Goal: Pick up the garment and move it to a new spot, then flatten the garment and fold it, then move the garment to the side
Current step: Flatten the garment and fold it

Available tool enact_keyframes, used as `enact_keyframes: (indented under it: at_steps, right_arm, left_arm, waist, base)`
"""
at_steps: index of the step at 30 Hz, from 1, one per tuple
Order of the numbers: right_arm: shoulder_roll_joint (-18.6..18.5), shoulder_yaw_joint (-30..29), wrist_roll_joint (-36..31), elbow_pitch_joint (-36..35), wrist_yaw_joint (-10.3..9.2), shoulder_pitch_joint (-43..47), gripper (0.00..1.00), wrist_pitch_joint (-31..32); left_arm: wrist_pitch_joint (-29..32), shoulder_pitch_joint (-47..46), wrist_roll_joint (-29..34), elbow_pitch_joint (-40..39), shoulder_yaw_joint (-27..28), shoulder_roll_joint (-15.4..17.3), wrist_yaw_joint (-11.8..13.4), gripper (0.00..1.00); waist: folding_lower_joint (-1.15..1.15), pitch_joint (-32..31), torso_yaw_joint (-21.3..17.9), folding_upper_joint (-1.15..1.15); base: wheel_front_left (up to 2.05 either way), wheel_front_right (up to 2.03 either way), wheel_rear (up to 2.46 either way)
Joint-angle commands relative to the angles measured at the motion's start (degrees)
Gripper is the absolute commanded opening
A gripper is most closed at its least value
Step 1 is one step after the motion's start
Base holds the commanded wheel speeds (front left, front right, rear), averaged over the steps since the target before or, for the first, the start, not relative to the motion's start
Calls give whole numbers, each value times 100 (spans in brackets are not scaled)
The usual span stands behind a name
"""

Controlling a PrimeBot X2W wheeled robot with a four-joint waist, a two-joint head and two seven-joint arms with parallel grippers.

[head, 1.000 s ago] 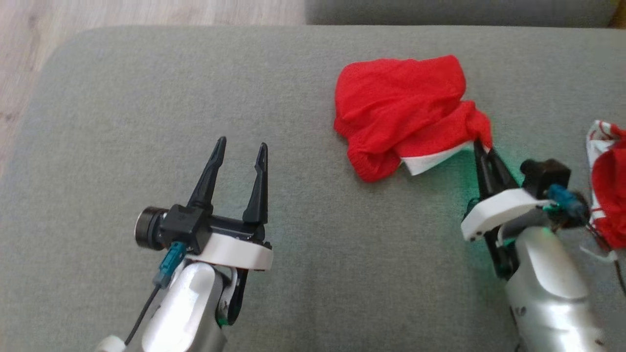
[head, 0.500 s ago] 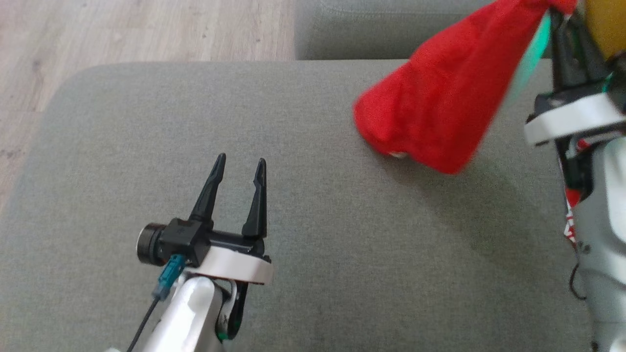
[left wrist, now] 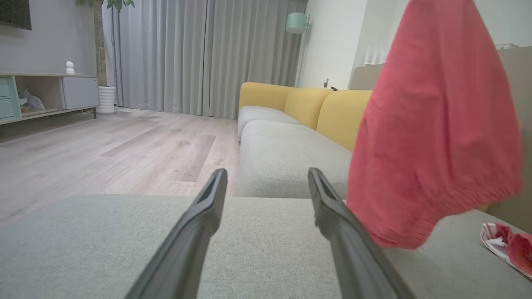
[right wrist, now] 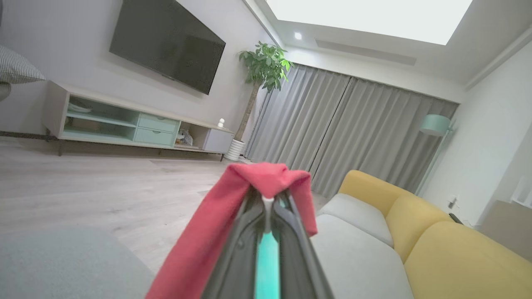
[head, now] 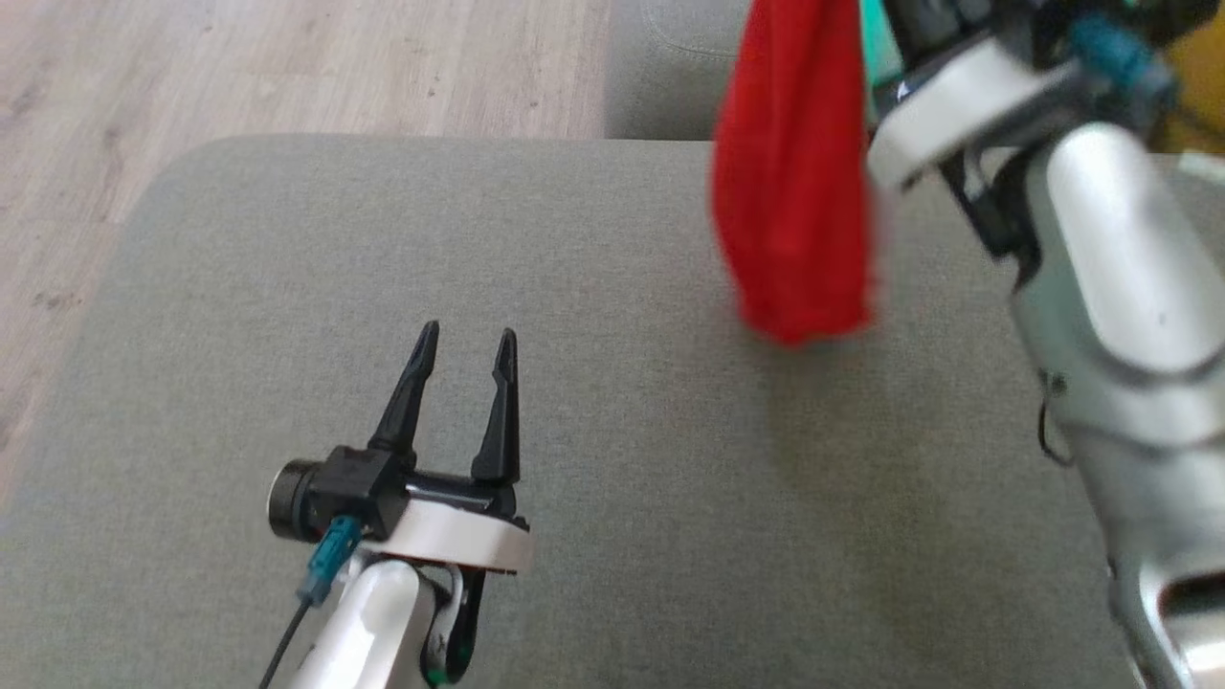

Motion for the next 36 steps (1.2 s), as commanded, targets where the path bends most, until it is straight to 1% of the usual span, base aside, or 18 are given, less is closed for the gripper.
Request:
enact_keyframes:
  at_steps: [1, 3, 4, 5, 8, 12, 15, 17, 19, 20, 21, 24, 29, 32, 36]
  right_arm:
    - [127, -192, 20, -20, -4, -448, 0, -82]
    - [209, -513, -120, 200, -4, -596, 0, -142]
    - [209, -513, -120, 200, -4, -596, 0, -142]
    - [226, -648, -244, 282, -4, -594, 0, -158]
    - [355, -1138, -468, 413, -4, -249, 0, -163]
    - [628, -2154, -623, 368, -4, 870, 0, -110]
    - [744, -2741, -870, 311, -4, 1816, 0, -133]
    - [775, -2948, -1068, 371, -4, 2315, 0, -157]
    - [784, -3016, -1066, 573, -4, 2625, 0, -167]
    - [785, -3024, -1211, 663, -4, 2715, 45, -208]
    - [786, -3074, -1326, 755, -4, 2769, 100, -247]
    - [787, -3203, -1535, 952, -4, 2761, 100, -422]
    - [788, -3157, -1497, 876, -4, 2591, 100, -1084]
    - [789, -2800, -1234, 686, -4, 2664, 100, -1442]
    - [789, -2154, -734, 275, -4, 3107, 100, -1627]
  left_arm:
    - [-37, -115, -24, -219, 181, 6, 31, 100]
    - [-37, -102, 0, -217, 205, 6, 26, 100]
    - [-37, -102, 0, -217, 205, 6, 26, 100]
    - [-37, -98, 13, -214, 221, 6, 22, 100]
    - [-37, -86, 50, -225, 283, 6, 17, 100]
    - [-37, -72, 101, -245, 345, 6, 1, 100]
    - [-37, -76, 123, -244, 326, 6, -20, 100]
    - [-37, -95, 142, -232, 310, 6, -40, 100]
    - [-37, -116, 159, -225, 311, 6, -50, 100]
    - [-37, -132, 166, -218, 309, 6, -56, 100]
    - [-37, -152, 167, -213, 302, 6, -57, 100]
    - [-37, -219, 155, -207, 277, 6, -50, 100]
    - [-37, -277, 126, -202, 235, 6, -40, 100]
    - [-37, -289, 99, -188, 196, 6, -28, 100]
    - [-37, -295, 58, -183, 147, 6, -11, 100]
  waist:
    - [0, -4, 11, 0]
    - [0, -8, 10, 0]
    - [0, -8, 10, 0]
    - [0, -10, 6, 0]
    - [0, -8, -33, 0]
    - [0, 20, -98, 0]
    - [0, 87, -145, 0]
    - [0, 140, -181, 0]
    - [0, 181, -217, 0]
    - [0, 201, -230, 0]
    - [0, 218, -238, 0]
    - [0, 267, -256, 0]
    - [0, 315, -319, 0]
    - [0, 294, -368, 0]
    - [0, 251, -441, 0]
  base:
    - [0, 0, 0]
    - [0, 0, 0]
    - [0, 0, 0]
    - [0, 0, 0]
    - [0, 0, 0]
    - [0, 0, 0]
    - [0, 0, 0]
    - [0, 0, 0]
    - [0, 0, 0]
    - [0, 0, 0]
    - [0, 0, 0]
    - [0, 0, 0]
    - [0, 0, 0]
    - [0, 0, 0]
    - [0, 0, 0]
